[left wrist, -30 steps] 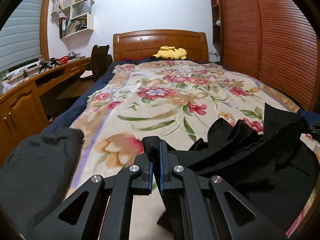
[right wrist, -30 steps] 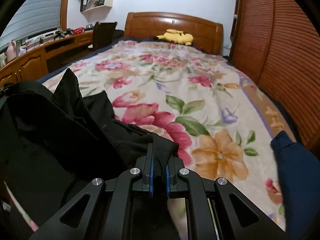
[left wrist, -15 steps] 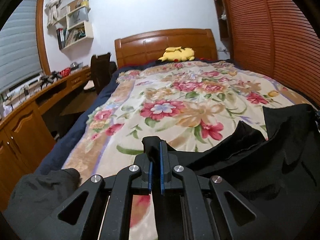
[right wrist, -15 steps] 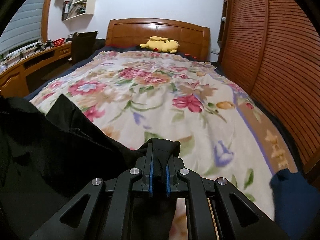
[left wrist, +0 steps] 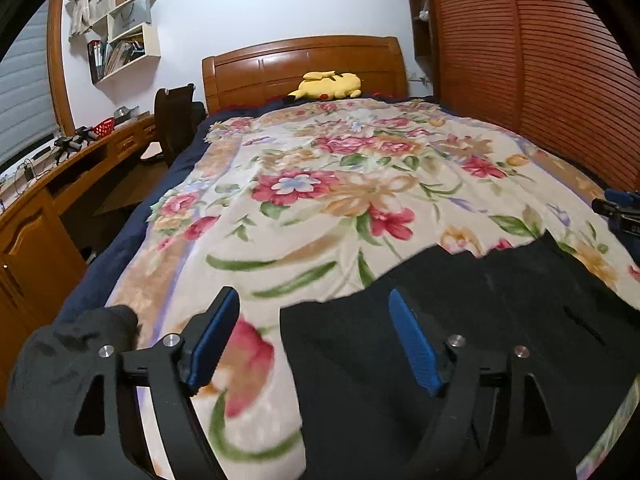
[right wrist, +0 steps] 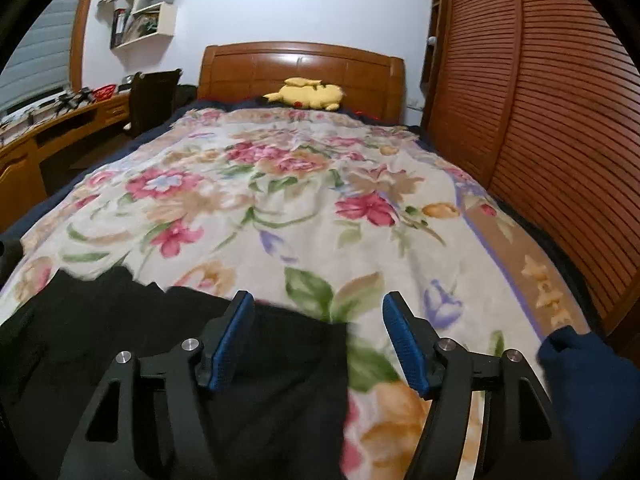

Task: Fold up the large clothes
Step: 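Lower the folded hem onto the coat and open both grippers, then grasp the side edge of the folded coat with the left gripper, then fold the held coat side across the coat with the left gripper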

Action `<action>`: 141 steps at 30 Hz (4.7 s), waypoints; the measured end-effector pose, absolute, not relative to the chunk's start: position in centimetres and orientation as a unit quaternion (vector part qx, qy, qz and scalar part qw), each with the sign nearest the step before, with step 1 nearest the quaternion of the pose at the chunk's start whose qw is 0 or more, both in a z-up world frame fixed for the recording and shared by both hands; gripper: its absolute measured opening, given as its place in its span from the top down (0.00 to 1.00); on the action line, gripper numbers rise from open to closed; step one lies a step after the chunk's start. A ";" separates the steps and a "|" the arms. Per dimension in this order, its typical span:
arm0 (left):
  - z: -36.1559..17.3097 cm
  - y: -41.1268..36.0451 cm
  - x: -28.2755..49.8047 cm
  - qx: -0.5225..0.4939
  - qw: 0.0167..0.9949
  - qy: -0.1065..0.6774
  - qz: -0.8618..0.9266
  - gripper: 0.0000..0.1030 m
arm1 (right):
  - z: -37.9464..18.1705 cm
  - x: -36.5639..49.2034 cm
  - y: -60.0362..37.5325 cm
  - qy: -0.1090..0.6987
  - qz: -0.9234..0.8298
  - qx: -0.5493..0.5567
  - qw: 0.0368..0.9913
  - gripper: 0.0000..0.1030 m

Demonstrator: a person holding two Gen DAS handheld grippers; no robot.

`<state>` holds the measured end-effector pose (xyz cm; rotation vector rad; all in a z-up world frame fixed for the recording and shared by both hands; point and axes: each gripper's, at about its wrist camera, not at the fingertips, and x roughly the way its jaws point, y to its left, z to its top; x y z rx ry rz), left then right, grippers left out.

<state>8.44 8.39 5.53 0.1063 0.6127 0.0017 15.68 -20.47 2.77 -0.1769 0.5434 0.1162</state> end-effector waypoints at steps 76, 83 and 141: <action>-6.4 10.2 -5.5 -0.066 0.917 0.393 -0.032 0.36 | -7.5 -1.1 -12.2 0.331 0.223 -0.160 0.903 0.41; -4.9 9.6 -5.7 -0.077 0.913 0.396 -0.057 0.80 | -5.8 -2.0 -13.3 0.330 0.233 -0.160 0.900 0.41; 6.3 -22.8 -5.6 0.095 0.912 0.305 -0.258 0.54 | 0.9 -4.1 -34.9 0.295 0.077 -0.021 0.952 0.41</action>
